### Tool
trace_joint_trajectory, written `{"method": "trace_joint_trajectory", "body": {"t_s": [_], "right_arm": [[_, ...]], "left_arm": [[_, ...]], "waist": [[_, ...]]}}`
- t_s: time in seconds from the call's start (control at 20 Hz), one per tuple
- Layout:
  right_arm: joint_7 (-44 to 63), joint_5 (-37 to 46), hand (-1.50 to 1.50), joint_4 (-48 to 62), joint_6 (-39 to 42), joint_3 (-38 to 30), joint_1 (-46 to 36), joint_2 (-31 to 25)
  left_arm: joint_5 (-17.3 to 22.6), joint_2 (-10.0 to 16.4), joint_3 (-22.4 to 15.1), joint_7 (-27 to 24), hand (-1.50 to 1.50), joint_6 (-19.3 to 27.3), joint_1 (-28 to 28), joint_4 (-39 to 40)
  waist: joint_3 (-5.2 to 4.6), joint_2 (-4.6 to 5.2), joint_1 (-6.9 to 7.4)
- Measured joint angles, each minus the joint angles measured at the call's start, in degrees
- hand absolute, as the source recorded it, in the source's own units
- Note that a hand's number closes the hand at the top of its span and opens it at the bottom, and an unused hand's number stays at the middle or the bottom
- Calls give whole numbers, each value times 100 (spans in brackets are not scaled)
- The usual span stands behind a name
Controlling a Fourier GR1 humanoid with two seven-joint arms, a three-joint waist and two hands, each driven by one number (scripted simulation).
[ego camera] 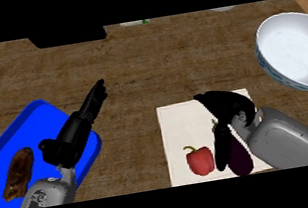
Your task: Pick the eggplant from the placemat and place it in the bowl
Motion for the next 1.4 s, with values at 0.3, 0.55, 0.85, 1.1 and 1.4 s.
{"method": "trace_joint_trajectory", "body": {"t_s": [0.3,0.55,0.85,1.1,1.4], "right_arm": [[41,374,-150,-110,-86,350,84,108],[-89,821,-150,-205,-110,401,188,67],[-165,1554,-150,-427,-200,610,494,-33],[-274,1982,-150,-319,-227,549,718,-80],[-499,2230,-150,50,-139,276,917,-32]], "left_arm": [[0,12,21,167,0,-13,138,-316],[-65,-42,60,81,0,-44,156,-213],[-46,-48,168,163,0,-111,97,-214],[-174,-134,122,131,0,-95,110,-181],[-192,-193,206,128,0,-157,39,-157]], "waist": [[5,-11,-8],[7,-4,-31],[8,-4,-53],[9,2,-45],[10,9,-30]]}}
